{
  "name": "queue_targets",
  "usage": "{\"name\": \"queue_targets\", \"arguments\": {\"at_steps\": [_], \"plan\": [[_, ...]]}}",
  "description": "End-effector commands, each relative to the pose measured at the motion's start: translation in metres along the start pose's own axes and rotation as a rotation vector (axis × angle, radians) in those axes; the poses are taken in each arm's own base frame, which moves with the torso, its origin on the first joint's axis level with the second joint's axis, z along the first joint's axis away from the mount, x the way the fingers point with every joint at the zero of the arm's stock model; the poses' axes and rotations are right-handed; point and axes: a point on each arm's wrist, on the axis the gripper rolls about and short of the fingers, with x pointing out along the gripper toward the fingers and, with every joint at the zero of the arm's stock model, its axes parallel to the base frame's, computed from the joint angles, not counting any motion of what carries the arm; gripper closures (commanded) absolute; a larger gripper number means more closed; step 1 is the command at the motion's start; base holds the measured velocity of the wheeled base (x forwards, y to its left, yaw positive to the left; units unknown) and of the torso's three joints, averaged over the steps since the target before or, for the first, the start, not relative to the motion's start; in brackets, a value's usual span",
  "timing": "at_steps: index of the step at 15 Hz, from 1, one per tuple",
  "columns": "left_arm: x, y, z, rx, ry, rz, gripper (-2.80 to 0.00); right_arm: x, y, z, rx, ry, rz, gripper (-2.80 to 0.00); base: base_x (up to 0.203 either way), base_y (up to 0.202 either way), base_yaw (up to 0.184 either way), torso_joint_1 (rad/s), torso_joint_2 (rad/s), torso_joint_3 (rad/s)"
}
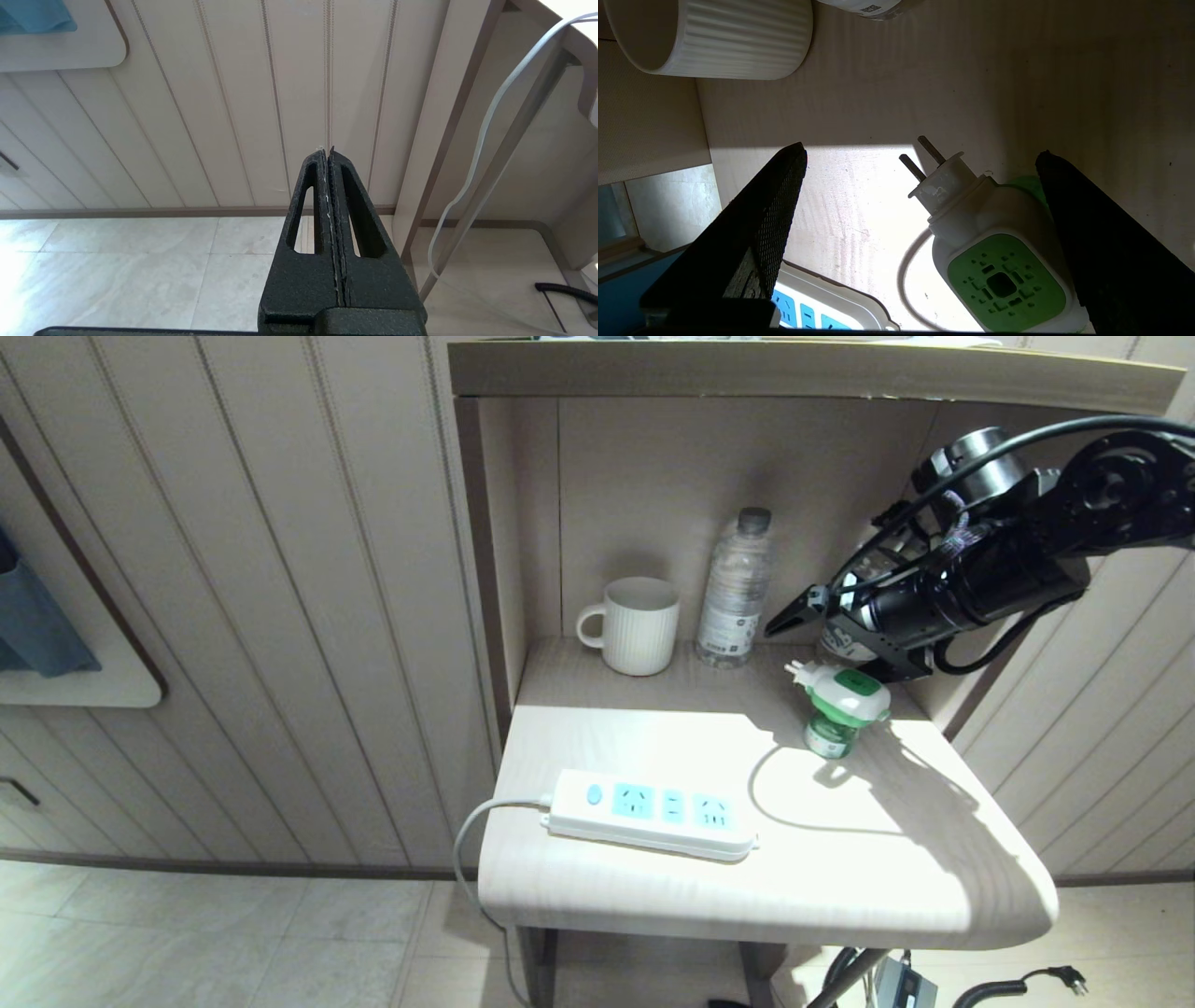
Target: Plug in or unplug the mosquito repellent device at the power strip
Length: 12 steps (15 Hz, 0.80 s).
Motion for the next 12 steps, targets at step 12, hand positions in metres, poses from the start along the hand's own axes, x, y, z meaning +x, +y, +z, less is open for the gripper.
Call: {"name": "queue_targets", "arguments": {"at_steps": [12], "plan": [[0.000,0.000,0.000,0.000,0.000,0.000,0.00,-0.061,0.012,-0.048,-0.181,-0.083,-0.117,-2.80,0.000,0.000,0.000,0.000,0.00,0.000]]}}
